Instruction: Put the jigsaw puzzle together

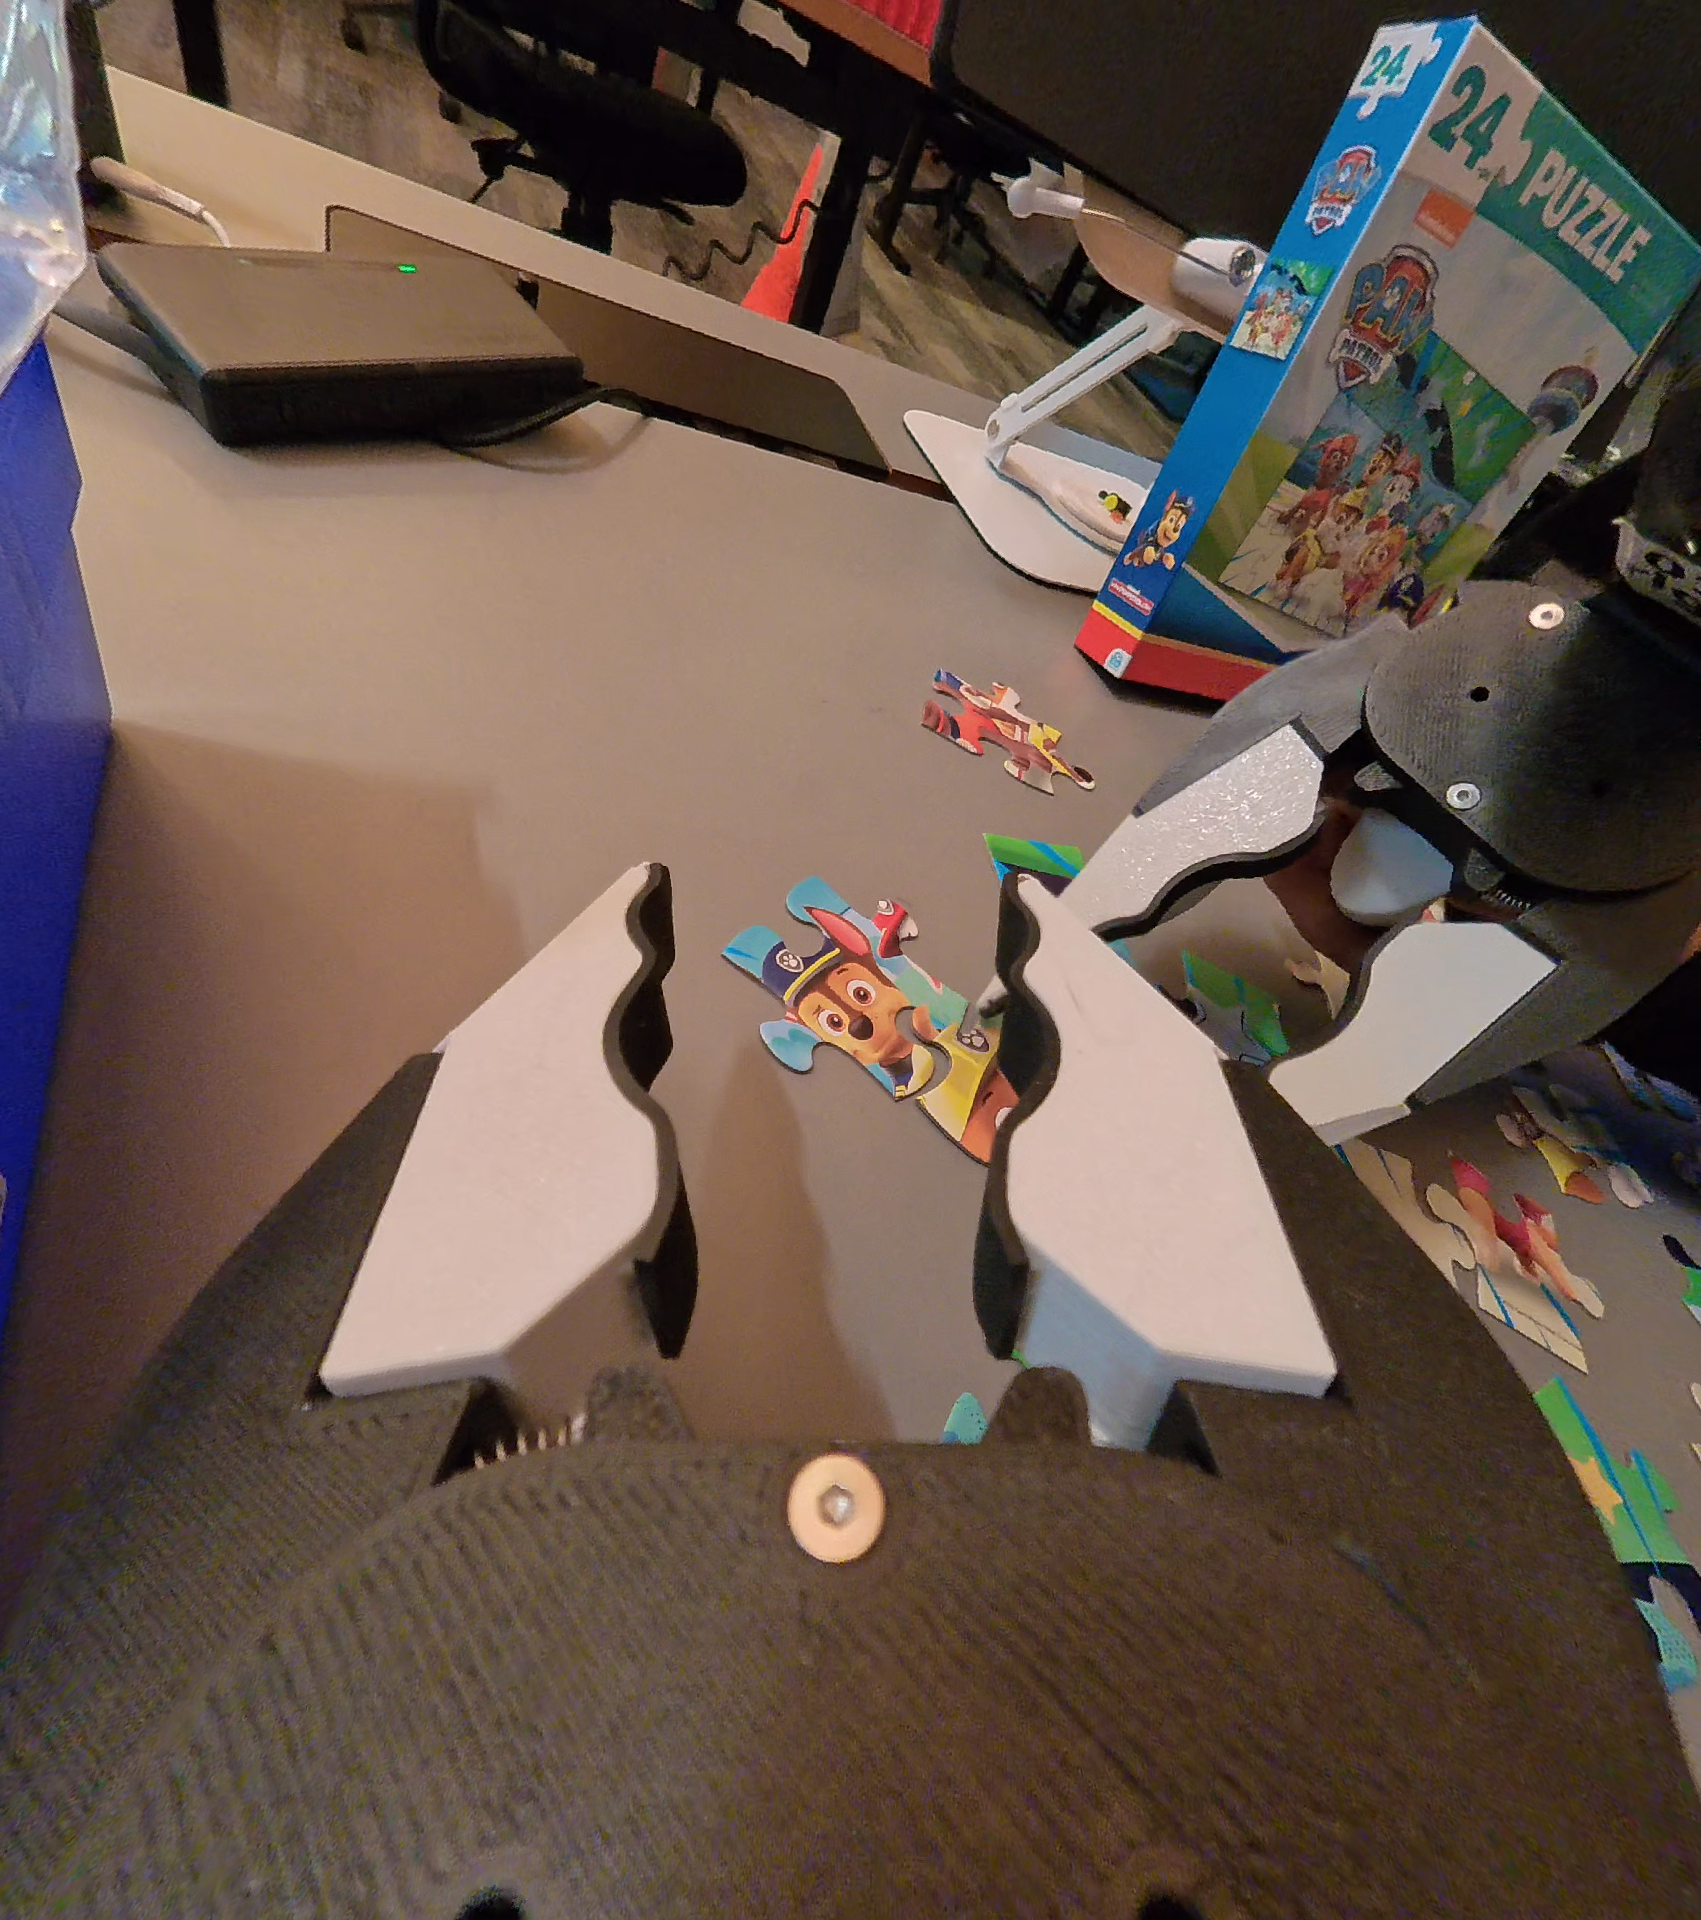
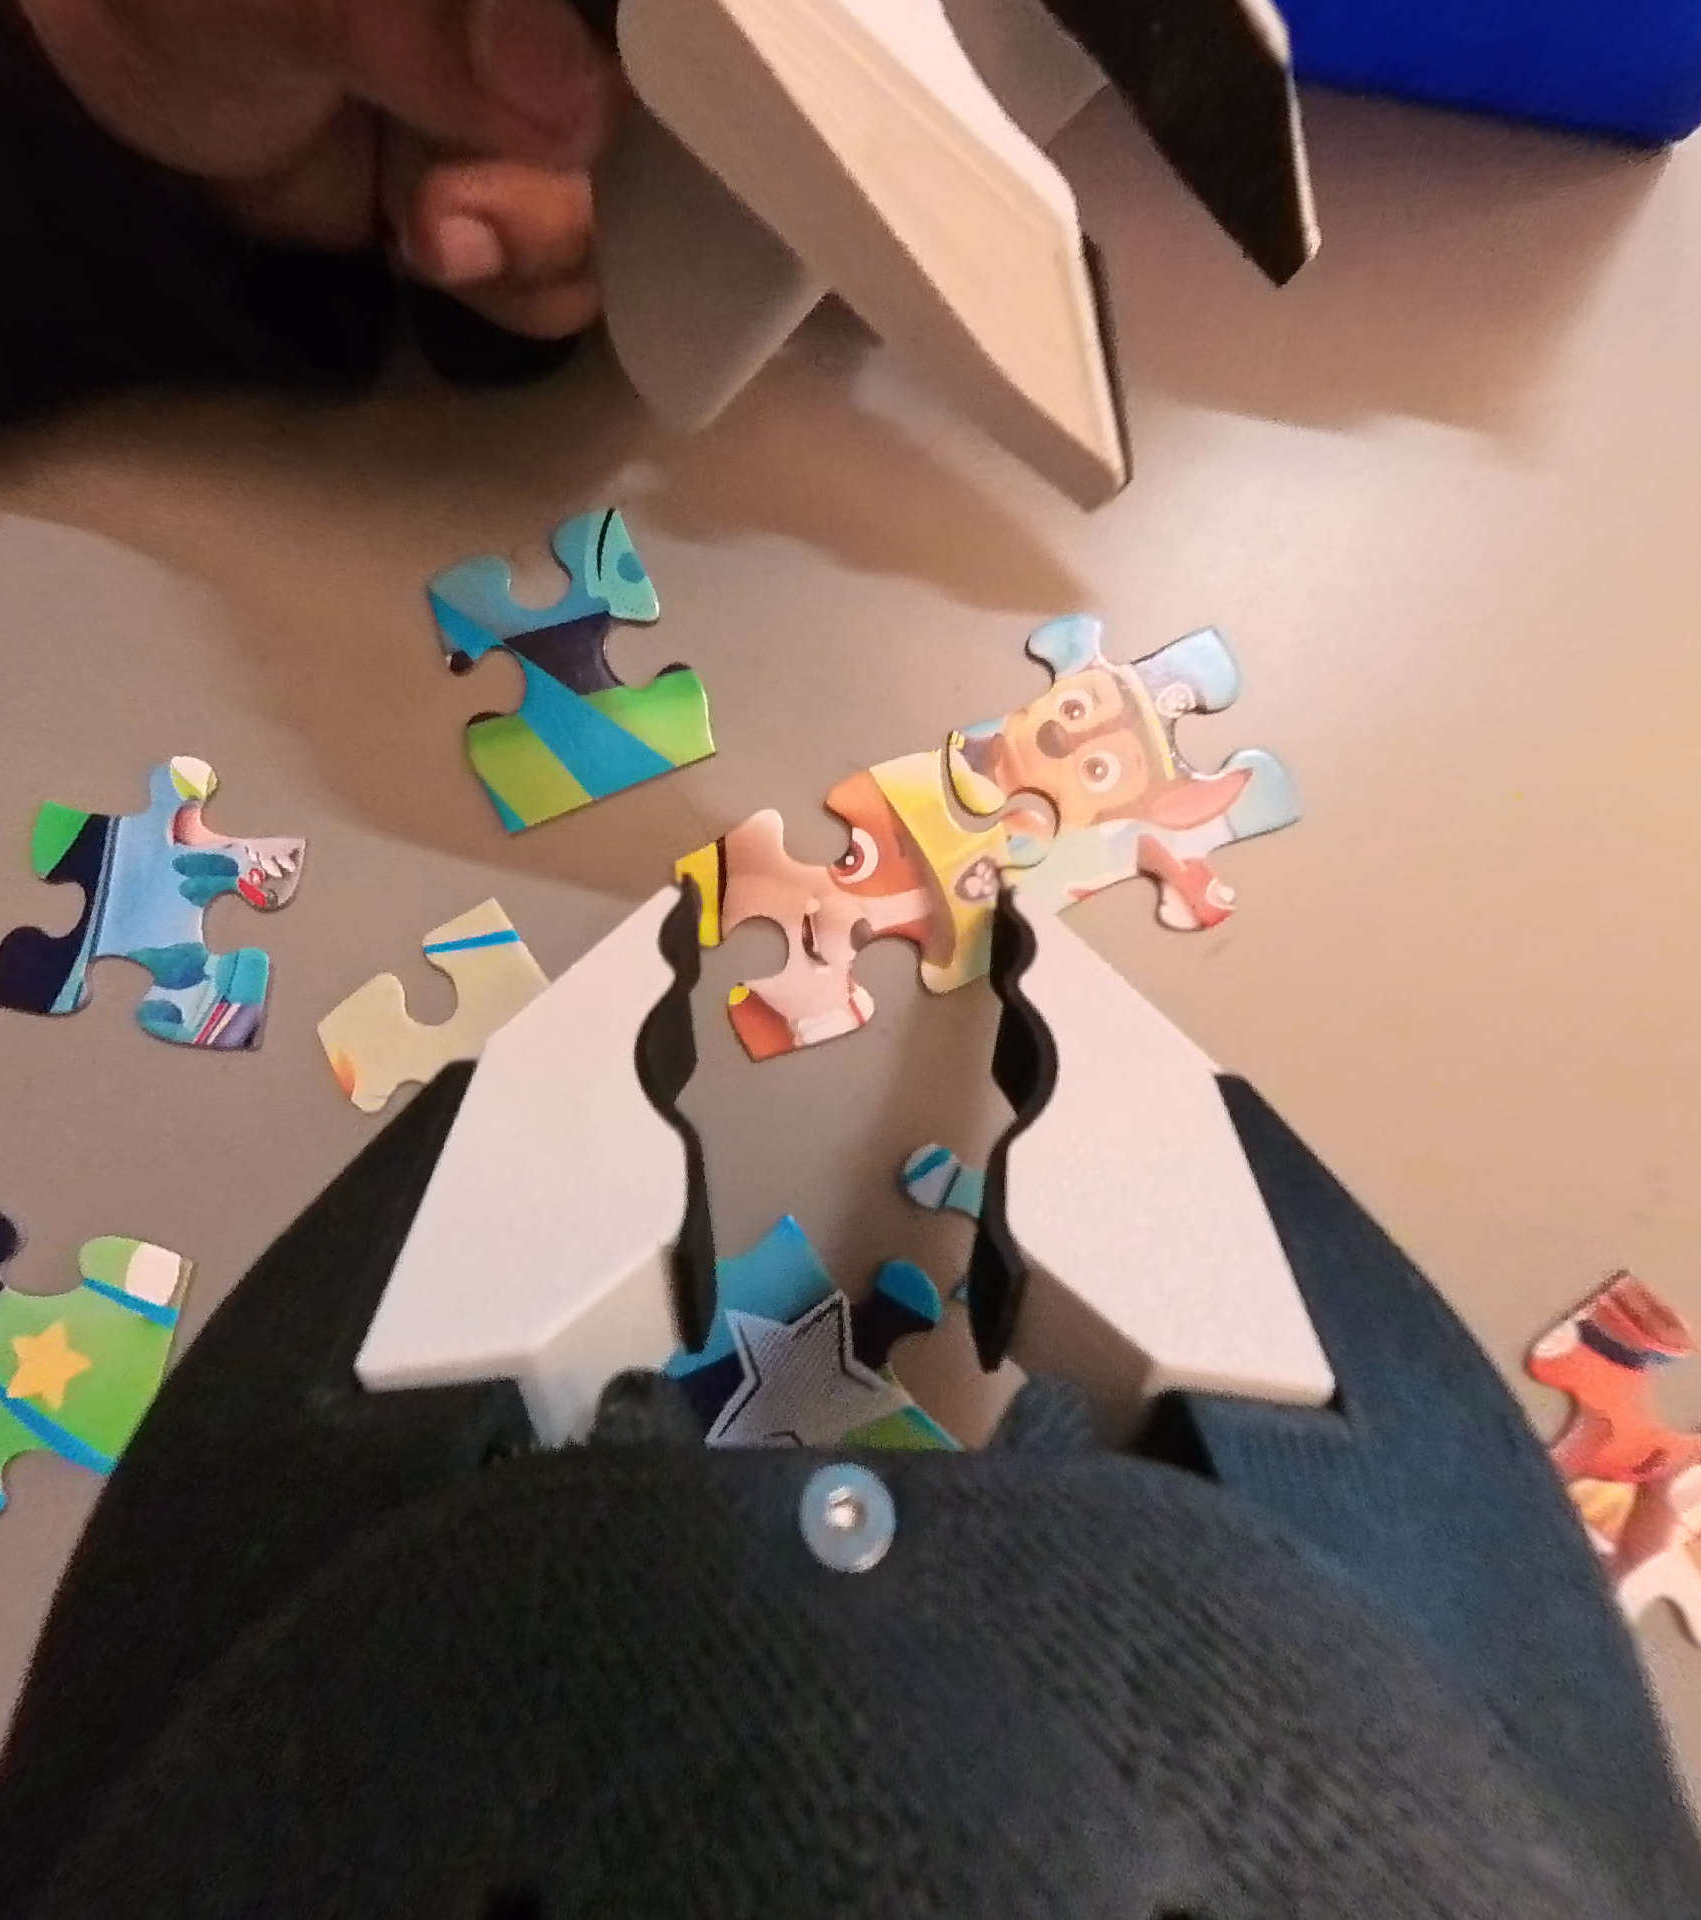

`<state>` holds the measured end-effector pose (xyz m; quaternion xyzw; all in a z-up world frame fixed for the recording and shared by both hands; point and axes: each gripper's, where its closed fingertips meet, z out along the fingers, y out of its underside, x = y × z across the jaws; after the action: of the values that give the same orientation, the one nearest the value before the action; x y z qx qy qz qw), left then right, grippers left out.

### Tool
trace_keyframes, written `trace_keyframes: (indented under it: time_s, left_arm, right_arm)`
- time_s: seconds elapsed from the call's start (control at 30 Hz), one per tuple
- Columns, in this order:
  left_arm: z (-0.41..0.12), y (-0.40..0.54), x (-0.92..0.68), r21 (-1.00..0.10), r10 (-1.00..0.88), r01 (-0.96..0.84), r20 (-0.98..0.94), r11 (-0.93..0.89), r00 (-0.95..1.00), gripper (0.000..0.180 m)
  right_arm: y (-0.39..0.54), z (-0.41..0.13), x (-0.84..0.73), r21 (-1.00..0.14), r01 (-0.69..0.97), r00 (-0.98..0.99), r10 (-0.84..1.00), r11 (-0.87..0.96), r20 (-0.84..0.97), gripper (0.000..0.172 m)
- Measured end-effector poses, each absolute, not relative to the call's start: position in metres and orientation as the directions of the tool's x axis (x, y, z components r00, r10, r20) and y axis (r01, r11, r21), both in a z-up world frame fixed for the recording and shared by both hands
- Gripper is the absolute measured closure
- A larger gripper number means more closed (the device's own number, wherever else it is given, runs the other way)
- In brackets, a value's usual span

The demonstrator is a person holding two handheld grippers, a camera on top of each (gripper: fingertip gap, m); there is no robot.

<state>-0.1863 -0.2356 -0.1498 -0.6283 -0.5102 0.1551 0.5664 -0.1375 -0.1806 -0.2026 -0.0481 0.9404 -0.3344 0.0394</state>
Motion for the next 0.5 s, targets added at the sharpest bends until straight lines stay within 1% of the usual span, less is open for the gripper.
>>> trace_keyframes:
  time_s: [0.4,0.5]
  left_arm:
    - [-0.1496,-0.2356,-0.1863,-0.869,0.815,0.466,0.388,0.167,0.431,0.119]
    - [-0.1494,-0.2355,-0.1863,-0.87,0.815,0.465,0.387,0.167,0.432,0.119]
  right_arm:
    - [-0.1862,-0.2064,-0.1393,-0.612,-0.109,-0.991,-0.132,0.784,0.007,0.115]
    - [-0.1889,-0.2012,-0.1386,-0.629,-0.12,-0.99,-0.138,0.768,0.021,0.116]
